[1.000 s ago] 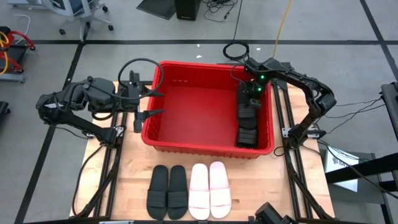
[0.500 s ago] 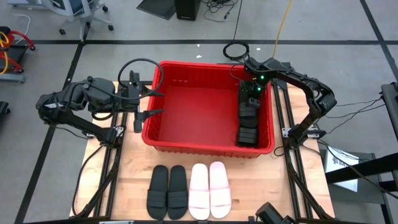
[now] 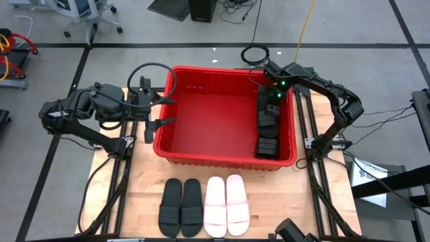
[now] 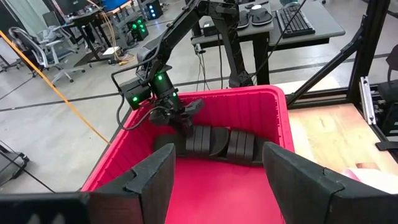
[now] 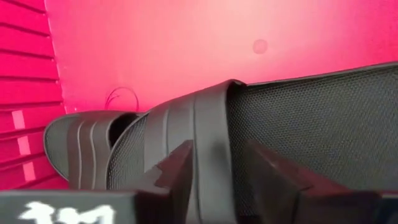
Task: Pick and place slides into bin
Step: Put the pink slide into the red bin
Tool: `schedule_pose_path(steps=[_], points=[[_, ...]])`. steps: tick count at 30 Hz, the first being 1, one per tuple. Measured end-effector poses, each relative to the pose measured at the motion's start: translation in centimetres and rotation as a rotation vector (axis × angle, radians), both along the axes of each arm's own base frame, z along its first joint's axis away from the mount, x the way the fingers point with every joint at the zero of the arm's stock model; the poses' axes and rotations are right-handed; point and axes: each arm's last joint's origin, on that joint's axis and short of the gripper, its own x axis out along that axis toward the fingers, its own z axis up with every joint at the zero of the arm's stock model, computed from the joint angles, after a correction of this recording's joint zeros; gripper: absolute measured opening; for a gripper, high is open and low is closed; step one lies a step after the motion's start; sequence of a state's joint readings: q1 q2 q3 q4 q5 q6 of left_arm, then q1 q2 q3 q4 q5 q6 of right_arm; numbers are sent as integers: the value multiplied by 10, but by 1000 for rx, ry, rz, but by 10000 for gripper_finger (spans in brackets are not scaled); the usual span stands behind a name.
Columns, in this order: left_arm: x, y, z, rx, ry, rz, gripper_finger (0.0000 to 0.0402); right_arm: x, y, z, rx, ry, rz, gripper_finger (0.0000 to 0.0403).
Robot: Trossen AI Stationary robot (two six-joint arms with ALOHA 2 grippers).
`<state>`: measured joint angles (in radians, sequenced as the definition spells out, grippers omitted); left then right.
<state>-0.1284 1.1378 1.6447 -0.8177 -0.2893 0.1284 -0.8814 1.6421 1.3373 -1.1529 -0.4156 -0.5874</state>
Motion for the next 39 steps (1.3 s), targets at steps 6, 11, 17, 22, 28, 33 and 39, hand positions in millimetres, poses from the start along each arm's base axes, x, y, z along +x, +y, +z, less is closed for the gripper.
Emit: schedule_pose_path(steps=[6,11,17,22,28,33,39], points=[[0,0,0,0,0,0,241,-1,1,3,8,3,-35,198],[0,0,0,-2,0,1,241,1,5,5,17,14,-58,228],[0,0,0,1,1,0,241,6,6,13,-188,70,-65,244],[0,0,0,0,0,0,241,9,7,17,-299,113,-60,242],[0,0,0,-8,2,3,241,13,14,5,-324,142,-26,234],[0,0,0,-8,2,3,241,11,25,-25,-377,244,30,231],[0,0,0,-7,-5,2,241,9,25,-37,-461,304,28,229]])
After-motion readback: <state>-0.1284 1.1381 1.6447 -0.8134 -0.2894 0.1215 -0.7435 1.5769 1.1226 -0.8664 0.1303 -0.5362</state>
